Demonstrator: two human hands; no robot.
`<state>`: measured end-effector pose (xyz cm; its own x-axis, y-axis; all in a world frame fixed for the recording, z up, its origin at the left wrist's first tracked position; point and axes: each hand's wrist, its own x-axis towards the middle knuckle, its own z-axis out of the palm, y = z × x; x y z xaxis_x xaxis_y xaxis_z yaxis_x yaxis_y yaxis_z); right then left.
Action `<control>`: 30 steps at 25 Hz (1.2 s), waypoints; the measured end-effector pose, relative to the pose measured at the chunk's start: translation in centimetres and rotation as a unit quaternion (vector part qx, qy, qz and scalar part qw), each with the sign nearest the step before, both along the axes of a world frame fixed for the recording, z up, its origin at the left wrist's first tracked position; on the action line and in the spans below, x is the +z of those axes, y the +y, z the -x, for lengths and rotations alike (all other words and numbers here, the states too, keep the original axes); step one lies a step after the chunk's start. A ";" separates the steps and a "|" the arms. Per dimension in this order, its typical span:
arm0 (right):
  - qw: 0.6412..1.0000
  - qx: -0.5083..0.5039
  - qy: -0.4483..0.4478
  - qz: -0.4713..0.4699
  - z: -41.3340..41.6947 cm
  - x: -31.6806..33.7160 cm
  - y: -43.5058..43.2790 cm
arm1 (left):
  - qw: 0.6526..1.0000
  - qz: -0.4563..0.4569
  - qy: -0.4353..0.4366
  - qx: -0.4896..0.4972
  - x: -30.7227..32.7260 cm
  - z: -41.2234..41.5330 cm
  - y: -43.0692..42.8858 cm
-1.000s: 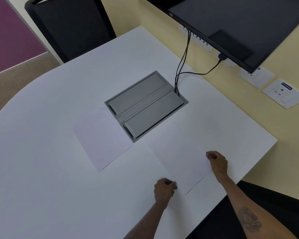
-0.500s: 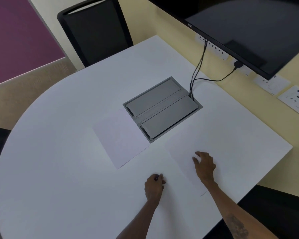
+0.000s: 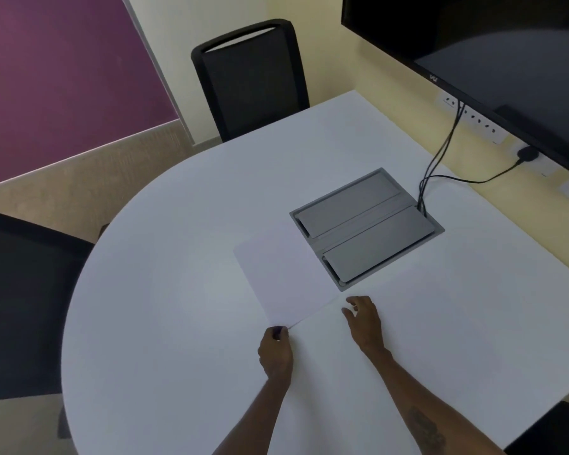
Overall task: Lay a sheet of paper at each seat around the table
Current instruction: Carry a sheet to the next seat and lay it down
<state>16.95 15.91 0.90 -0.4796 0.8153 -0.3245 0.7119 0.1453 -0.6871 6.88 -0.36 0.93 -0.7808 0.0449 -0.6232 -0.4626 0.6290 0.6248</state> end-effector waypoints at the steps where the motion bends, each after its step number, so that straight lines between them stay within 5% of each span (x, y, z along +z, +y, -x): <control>1: 1.000 0.007 -0.002 -0.002 1.1 0.1 -0.1 | 1.000 0.000 0.004 0.009 -0.1 0.9 -0.2; 12: 0.949 0.248 -0.184 -0.060 6.8 -3.2 -2.2 | 0.997 -0.004 -0.064 0.045 -2.8 5.5 1.1; 30: 0.960 0.163 -0.214 -0.075 7.4 -2.4 -3.0 | 0.999 0.037 0.008 0.010 -1.8 7.4 -0.5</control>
